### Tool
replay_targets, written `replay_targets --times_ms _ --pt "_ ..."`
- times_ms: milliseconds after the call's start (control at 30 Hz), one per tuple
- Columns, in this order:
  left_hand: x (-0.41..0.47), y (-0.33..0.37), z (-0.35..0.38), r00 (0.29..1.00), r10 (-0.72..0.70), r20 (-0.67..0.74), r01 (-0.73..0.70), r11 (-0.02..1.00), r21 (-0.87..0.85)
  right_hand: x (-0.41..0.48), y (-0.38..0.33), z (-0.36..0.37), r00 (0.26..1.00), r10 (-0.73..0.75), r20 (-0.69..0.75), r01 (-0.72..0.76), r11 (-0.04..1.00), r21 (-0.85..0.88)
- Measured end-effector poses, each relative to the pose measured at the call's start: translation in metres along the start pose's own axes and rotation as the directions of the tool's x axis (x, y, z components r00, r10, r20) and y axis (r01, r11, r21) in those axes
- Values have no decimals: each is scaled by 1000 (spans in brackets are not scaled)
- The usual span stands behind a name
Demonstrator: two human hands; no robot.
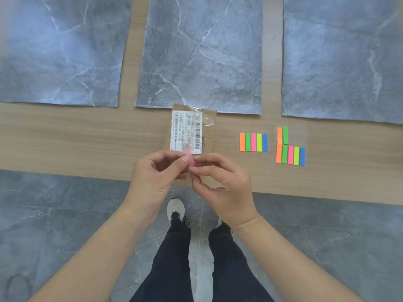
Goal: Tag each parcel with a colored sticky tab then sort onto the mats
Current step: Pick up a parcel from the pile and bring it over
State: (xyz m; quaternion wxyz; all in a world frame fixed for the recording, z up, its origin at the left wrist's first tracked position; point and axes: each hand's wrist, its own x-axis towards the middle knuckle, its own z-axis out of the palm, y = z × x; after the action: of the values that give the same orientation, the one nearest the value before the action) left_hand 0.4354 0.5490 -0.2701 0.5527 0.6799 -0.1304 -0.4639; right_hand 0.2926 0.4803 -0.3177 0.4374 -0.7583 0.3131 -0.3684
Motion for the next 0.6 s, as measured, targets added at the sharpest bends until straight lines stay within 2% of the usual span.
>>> replay_targets --times_ms 100,167,267,367,600 --pt "2 -15 -19 999 36 2 -36 987 159 0 6 5 999 -20 28 23 993 -120" --pt "6 -27 -27 998 69 13 -70 965 253 6 18 3 998 -40 52 52 964 -260" --pt "12 -40 -32 992 117 52 -127 940 316 21 39 1 969 -90 230 193 856 -479" --pt "18 -49 -32 984 167 70 -181 919 350 30 51 0 932 -57 359 240 838 -490" --pt "27 -60 -22 965 256 51 -257 900 353 43 58 -5 910 -42 412 246 855 -457"
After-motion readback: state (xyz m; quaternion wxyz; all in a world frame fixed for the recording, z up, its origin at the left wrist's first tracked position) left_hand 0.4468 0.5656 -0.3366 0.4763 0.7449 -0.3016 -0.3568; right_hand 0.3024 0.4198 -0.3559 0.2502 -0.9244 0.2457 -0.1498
